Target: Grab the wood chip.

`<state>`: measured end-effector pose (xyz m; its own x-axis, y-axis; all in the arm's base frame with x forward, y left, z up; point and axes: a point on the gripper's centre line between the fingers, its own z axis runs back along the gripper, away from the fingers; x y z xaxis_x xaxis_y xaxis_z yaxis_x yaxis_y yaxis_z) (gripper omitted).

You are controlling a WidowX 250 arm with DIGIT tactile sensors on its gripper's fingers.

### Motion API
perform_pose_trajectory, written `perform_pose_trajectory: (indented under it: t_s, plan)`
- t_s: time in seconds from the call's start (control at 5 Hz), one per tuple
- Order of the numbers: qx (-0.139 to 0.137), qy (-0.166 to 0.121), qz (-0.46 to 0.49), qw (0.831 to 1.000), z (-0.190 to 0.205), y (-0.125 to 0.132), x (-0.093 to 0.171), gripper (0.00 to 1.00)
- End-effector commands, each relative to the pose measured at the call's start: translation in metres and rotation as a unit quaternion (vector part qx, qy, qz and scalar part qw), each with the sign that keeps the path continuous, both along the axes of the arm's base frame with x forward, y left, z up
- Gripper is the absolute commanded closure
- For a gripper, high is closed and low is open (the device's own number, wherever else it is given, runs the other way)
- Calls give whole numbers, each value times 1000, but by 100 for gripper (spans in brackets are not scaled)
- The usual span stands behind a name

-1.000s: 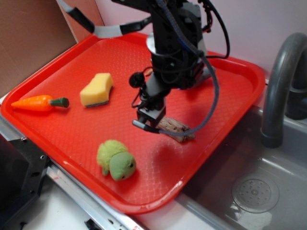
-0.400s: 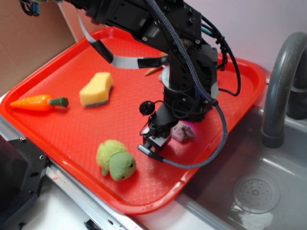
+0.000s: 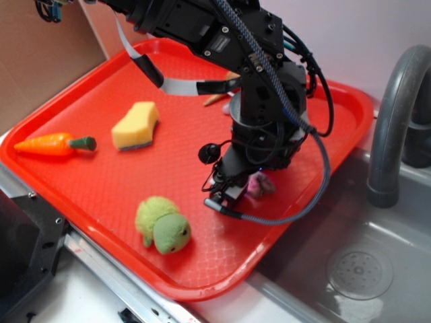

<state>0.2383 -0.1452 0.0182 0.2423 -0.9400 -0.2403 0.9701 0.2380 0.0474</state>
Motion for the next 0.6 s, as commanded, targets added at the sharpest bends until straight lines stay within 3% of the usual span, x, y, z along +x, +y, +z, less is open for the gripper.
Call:
perform_pose_trajectory:
  t_s: [0.0, 0.2, 0.4]
  plan:
    - [3, -135, 252, 958, 74, 40, 17, 100]
    - [-22, -159, 372, 914, 118, 73, 14, 100]
    - [-34, -162, 487, 858, 166, 98, -10, 100]
